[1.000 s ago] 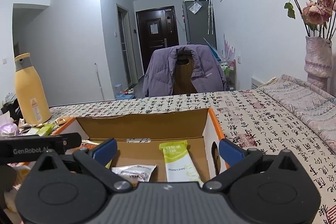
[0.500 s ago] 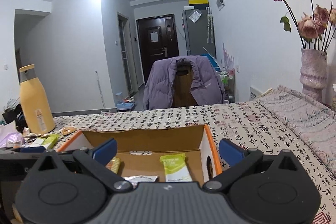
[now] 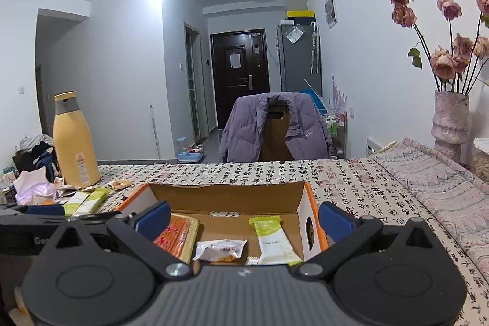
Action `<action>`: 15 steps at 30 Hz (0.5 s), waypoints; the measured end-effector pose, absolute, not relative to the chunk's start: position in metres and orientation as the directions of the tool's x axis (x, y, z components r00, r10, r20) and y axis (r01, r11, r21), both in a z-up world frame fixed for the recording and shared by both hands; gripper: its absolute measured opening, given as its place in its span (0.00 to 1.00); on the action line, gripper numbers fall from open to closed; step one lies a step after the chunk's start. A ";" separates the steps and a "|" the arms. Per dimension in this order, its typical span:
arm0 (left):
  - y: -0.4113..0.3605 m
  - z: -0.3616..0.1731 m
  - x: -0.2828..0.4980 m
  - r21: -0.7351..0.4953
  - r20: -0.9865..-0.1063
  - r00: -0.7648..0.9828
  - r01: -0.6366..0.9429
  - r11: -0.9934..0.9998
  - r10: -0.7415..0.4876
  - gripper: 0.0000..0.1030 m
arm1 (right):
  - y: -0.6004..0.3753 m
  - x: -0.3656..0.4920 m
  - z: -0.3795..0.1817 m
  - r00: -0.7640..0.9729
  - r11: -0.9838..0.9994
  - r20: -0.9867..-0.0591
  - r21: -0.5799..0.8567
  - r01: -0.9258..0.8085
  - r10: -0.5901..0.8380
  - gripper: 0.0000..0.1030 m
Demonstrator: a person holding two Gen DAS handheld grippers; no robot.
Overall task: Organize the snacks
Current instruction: 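Withdraw both open grippers from the box toward the snack pile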
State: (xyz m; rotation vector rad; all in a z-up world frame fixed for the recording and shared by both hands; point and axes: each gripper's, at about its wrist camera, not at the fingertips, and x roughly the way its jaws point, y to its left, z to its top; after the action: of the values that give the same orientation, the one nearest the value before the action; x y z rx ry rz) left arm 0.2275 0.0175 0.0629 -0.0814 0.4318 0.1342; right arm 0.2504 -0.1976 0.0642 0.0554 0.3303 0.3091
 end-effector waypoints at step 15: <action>0.023 0.053 0.156 -0.034 -0.428 0.897 -0.139 0.990 0.112 1.00 | -0.197 0.186 0.047 0.875 0.944 -0.354 0.095 -0.317 0.329 1.00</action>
State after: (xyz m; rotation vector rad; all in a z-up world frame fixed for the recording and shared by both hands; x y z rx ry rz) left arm 0.1559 0.0231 0.0535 -0.0639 0.4391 0.1300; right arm 0.1856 -0.1974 0.0468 0.0342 0.3757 0.3370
